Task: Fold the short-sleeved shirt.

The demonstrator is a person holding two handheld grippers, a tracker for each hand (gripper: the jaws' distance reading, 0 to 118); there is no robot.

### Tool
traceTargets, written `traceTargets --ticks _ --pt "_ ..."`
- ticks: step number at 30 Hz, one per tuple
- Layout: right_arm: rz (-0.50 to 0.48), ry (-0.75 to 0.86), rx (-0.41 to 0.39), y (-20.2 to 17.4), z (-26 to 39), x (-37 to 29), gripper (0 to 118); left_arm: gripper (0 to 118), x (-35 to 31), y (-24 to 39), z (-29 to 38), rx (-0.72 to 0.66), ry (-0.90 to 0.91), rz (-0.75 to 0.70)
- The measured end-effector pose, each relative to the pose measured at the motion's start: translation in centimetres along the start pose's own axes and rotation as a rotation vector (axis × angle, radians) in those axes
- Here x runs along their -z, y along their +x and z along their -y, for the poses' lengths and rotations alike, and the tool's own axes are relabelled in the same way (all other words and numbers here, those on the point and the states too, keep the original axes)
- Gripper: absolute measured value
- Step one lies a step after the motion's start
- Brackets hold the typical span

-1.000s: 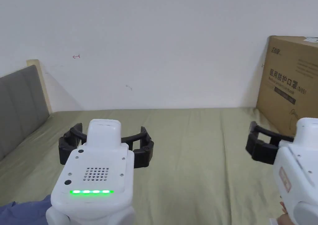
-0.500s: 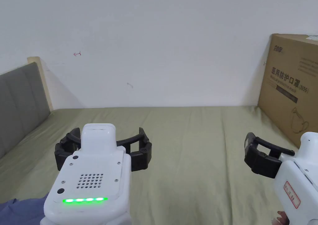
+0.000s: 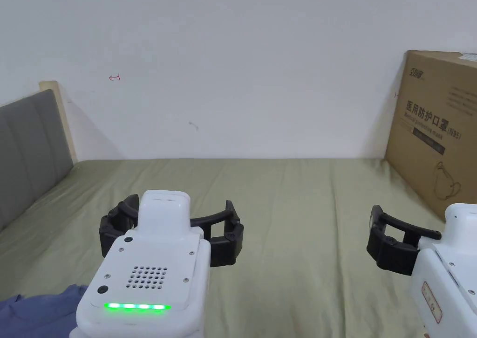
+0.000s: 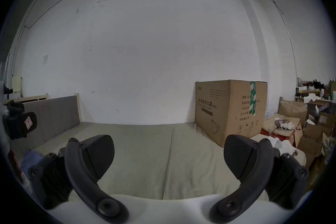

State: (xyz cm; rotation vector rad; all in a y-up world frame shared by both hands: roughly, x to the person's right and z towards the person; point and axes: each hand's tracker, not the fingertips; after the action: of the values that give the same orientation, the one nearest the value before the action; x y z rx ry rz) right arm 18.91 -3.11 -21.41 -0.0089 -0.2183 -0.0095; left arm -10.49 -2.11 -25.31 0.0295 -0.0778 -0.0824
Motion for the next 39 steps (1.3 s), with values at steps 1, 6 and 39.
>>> traceTargets --ticks 1,6,39 --pt "0.000 -0.003 -0.001 0.1 0.0 0.0 118 118 -0.1 0.0 0.0 0.001 0.002 -0.001" --pt "-0.014 -0.004 -0.009 0.1 0.2 -0.1 117 116 0.3 0.2 0.0 0.001 -0.044 0.015" --pt "-0.746 -0.242 0.051 -19.9 1.5 -0.1 0 0 -13.0 -25.6 4.4 -0.155 -0.227 -0.517"
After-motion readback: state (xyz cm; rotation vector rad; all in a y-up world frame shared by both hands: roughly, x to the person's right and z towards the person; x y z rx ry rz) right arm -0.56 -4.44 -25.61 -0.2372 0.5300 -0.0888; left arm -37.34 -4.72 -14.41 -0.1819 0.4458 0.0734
